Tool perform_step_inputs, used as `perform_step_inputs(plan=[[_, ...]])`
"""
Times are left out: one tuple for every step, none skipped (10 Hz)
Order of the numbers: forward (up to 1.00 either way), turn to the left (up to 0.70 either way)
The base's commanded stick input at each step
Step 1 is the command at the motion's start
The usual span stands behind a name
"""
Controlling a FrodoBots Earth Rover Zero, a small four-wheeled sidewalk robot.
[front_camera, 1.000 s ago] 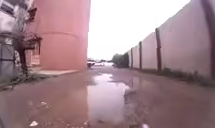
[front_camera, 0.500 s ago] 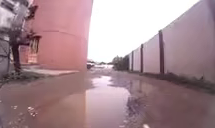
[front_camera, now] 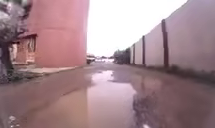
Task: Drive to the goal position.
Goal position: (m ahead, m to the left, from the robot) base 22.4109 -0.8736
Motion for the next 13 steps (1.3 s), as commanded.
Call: perform_step_inputs(plan=[[0.7, 0.0], [0.7, 0.0], [0.7, 0.0], [0.7, 0.0], [0.7, 0.0], [0.7, 0.0], [0.7, 0.0], [0.7, 0.0], [0.7, 0.0], [0.7, 0.0], [0.7, 0.0], [0.7, 0.0], [0.7, 0.0]])
